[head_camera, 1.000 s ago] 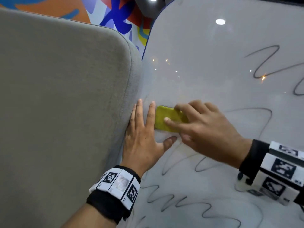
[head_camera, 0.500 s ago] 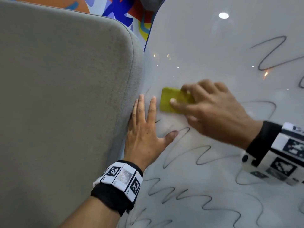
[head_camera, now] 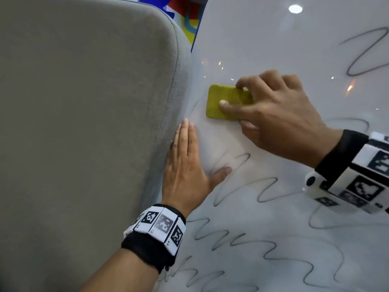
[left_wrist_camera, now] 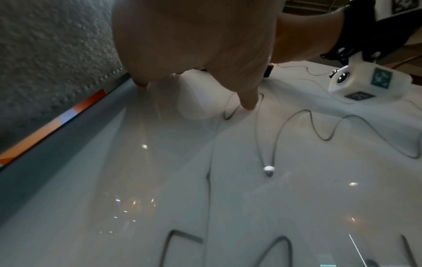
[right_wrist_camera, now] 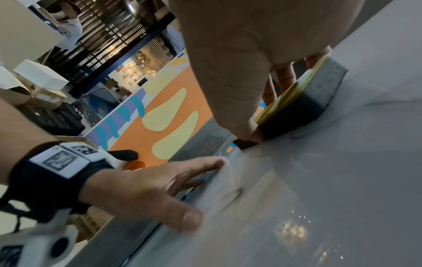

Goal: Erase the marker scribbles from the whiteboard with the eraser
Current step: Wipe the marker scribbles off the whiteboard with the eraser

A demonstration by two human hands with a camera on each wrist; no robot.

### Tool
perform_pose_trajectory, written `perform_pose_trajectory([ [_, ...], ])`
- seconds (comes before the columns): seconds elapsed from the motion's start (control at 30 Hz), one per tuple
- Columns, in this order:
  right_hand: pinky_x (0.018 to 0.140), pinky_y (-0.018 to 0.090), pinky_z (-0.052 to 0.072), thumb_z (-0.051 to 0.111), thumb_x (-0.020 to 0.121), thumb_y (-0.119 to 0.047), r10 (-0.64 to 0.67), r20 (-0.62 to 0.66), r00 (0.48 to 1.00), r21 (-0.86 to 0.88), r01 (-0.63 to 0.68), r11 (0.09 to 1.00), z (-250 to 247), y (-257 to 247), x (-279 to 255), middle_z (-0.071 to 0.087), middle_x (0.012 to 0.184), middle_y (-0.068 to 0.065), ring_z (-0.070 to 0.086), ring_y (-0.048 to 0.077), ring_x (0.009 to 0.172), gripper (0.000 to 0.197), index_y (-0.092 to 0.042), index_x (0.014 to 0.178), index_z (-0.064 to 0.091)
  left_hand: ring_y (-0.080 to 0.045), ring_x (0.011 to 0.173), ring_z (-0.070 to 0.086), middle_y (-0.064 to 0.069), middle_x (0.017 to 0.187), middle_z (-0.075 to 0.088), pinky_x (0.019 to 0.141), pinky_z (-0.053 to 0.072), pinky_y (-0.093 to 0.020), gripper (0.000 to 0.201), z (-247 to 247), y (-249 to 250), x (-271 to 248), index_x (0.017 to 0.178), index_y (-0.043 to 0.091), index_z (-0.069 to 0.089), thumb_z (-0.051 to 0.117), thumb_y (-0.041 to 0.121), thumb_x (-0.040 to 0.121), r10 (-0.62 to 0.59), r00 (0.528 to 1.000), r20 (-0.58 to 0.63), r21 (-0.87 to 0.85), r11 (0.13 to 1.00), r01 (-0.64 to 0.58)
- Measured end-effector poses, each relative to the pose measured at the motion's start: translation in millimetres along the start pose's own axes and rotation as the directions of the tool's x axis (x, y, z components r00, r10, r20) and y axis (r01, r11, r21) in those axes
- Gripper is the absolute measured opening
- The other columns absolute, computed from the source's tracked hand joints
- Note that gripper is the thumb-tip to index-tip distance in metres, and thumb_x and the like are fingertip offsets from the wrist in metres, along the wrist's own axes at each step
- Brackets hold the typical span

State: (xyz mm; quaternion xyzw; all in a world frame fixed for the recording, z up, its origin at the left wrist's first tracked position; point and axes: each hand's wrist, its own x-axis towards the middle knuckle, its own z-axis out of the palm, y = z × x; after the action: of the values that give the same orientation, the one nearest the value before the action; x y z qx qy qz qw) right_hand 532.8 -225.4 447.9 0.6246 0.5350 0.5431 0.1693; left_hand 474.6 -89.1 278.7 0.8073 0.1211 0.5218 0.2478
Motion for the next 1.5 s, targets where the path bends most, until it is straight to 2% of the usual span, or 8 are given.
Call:
perform_pose_trajectory([
  [0.3, 0.078, 0.044, 0.043, 0.064, 0.082, -0.017, -0.215, 0.112, 0.970, 0.027, 0.213, 0.977, 13, -29, -50, 0.057, 0.127, 0.013, 0.056, 0.037, 0.103, 0.047, -0.030, 0.127, 0.064, -0.011, 0.150, -0.012, -0.002, 0.164, -0.013, 0.121, -0.003, -0.030, 0.127, 5, -7, -20, 0.156, 0.011, -0.006, 0.050, 0.087, 0.071, -0.028, 0.998, 0.051, 0.037, 0.999, 0.026],
  [0.5, 0.081, 0.046, 0.037, 0.068, 0.081, -0.022, 0.024, 0.008, 1.000, 0.030, -0.024, 0.999, -6, 10, -22, 0.056, 0.127, 0.016, 0.051, 0.040, 0.107, 0.046, -0.030, 0.127, 0.066, -0.011, 0.150, -0.011, 0.001, 0.164, -0.014, 0.118, -0.007, -0.027, 0.125, 5, -6, -22, 0.155, 0.016, -0.012, 0.054, 0.082, 0.071, -0.043, 0.998, 0.052, 0.035, 0.999, 0.041],
  [0.7, 0.078, 0.044, 0.044, 0.069, 0.080, -0.022, -0.151, 0.120, 0.981, 0.070, 0.143, 0.987, 20, -50, -71, 0.057, 0.126, 0.014, 0.055, 0.036, 0.102, 0.047, -0.026, 0.127, 0.065, -0.013, 0.151, -0.009, -0.001, 0.165, -0.011, 0.123, 0.003, -0.037, 0.125, 8, -4, -25, 0.156, 0.014, -0.007, 0.054, 0.083, 0.072, -0.057, 0.997, 0.048, 0.036, 0.998, 0.055],
  [0.8, 0.076, 0.043, 0.042, 0.065, 0.083, -0.019, -0.204, 0.113, 0.973, 0.064, 0.197, 0.978, 16, -38, -67, 0.057, 0.126, 0.013, 0.056, 0.036, 0.100, 0.046, -0.029, 0.128, 0.064, -0.014, 0.151, -0.008, -0.002, 0.165, -0.010, 0.123, 0.002, -0.037, 0.125, 10, -5, -25, 0.156, 0.013, -0.005, 0.053, 0.083, 0.072, -0.061, 0.997, 0.052, 0.053, 0.997, 0.058],
  [1.0, 0.078, 0.045, 0.036, 0.060, 0.083, -0.024, 0.023, 0.005, 1.000, 0.046, -0.023, 0.999, 3, -7, -39, 0.058, 0.125, 0.015, 0.052, 0.039, 0.103, 0.043, -0.030, 0.125, 0.067, -0.012, 0.150, -0.013, -0.001, 0.164, -0.015, 0.122, -0.003, -0.036, 0.124, 11, -7, -27, 0.156, 0.014, -0.008, 0.054, 0.081, 0.072, -0.058, 0.996, 0.063, 0.050, 0.997, 0.055],
  [1.17, 0.077, 0.043, 0.040, 0.066, 0.082, -0.021, -0.163, 0.114, 0.980, 0.063, 0.156, 0.986, 21, -54, -72, 0.057, 0.126, 0.013, 0.054, 0.036, 0.102, 0.044, -0.027, 0.126, 0.065, -0.014, 0.151, -0.012, -0.003, 0.164, -0.013, 0.123, 0.000, -0.038, 0.125, 12, -6, -30, 0.156, 0.012, -0.006, 0.046, 0.088, 0.071, -0.053, 0.996, 0.069, 0.059, 0.997, 0.049],
  [1.3, 0.077, 0.045, 0.044, 0.065, 0.084, -0.018, -0.244, 0.136, 0.960, 0.074, 0.235, 0.969, 19, -46, -67, 0.057, 0.127, 0.012, 0.055, 0.036, 0.103, 0.043, -0.030, 0.125, 0.064, -0.014, 0.151, -0.012, -0.003, 0.164, -0.013, 0.123, 0.001, -0.039, 0.127, 13, -8, -34, 0.156, 0.012, -0.007, 0.048, 0.088, 0.070, -0.052, 0.996, 0.078, 0.067, 0.997, 0.047],
  [1.5, 0.079, 0.047, 0.035, 0.061, 0.086, -0.024, 0.022, 0.005, 1.000, 0.061, -0.022, 0.998, 8, -19, -44, 0.058, 0.127, 0.015, 0.052, 0.040, 0.105, 0.041, -0.030, 0.126, 0.066, -0.012, 0.150, -0.013, -0.001, 0.164, -0.013, 0.122, -0.001, -0.038, 0.126, 15, -12, -41, 0.156, 0.014, -0.008, 0.052, 0.085, 0.071, -0.047, 0.996, 0.082, 0.065, 0.997, 0.042],
])
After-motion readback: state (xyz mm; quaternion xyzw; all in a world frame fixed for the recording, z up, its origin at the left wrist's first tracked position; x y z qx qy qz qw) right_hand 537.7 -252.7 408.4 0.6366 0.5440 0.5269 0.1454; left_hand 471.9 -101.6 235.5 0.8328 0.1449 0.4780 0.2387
